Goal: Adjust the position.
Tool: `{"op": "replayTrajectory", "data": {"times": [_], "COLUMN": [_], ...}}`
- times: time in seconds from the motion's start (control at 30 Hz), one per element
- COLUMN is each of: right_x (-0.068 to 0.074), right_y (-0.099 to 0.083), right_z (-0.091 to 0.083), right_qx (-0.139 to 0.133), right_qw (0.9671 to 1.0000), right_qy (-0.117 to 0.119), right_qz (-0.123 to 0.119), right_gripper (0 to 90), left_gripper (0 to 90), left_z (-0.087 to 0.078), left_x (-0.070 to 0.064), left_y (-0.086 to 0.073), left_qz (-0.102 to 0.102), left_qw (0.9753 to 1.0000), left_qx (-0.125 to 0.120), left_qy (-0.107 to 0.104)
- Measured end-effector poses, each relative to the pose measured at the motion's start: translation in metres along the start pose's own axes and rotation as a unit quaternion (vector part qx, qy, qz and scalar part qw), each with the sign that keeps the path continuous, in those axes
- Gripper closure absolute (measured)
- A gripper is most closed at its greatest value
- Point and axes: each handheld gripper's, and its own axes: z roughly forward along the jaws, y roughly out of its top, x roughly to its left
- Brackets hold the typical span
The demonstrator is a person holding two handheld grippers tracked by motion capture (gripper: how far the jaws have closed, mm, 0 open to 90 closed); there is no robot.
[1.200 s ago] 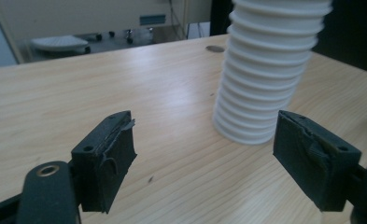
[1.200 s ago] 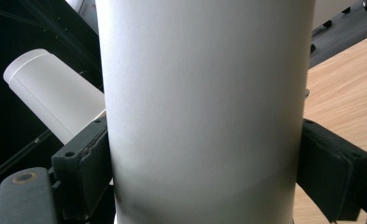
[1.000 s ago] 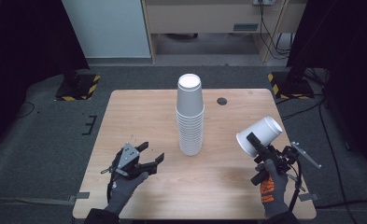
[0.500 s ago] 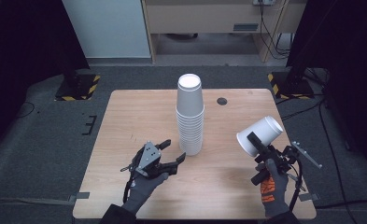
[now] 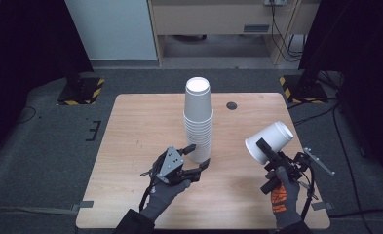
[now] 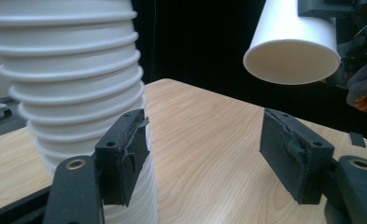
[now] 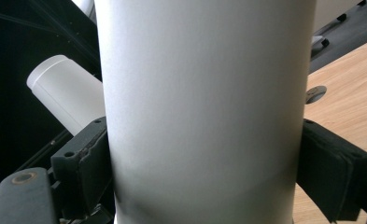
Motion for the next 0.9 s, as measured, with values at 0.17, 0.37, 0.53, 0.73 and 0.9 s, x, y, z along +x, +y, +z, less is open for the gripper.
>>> {"op": "replayTrajectory", "data": {"times": [0.17, 0.37, 0.53, 0.73, 0.9], "right_x": [0.001, 0.003, 0.002, 0.002, 0.003], "right_y": [-0.002, -0.003, -0.003, -0.004, -0.007], "right_z": [0.001, 0.002, 0.002, 0.003, 0.004], "right_qx": [0.003, 0.007, 0.008, 0.007, 0.009], "right_qw": [1.0, 0.9999, 0.9999, 0.9999, 0.9998], "right_qy": [0.003, 0.006, 0.006, 0.008, 0.008], "right_qz": [0.005, 0.007, 0.006, 0.013, 0.017], "right_gripper": [14.0, 14.0, 14.0, 13.9, 13.9], "left_gripper": [33.8, 35.7, 37.6, 40.2, 41.8], "left_z": [0.015, 0.034, 0.049, 0.062, 0.077], "left_x": [-0.006, -0.015, -0.018, -0.019, -0.024], "left_y": [0.003, 0.007, 0.007, 0.007, 0.006], "left_qz": [0.004, 0.007, 0.007, 0.007, 0.004], "left_qw": [1.0, 0.9998, 0.9997, 0.9994, 0.9989], "left_qx": [-0.002, -0.011, -0.016, -0.026, -0.034], "left_qy": [-0.006, -0.012, -0.018, -0.023, -0.033]}}
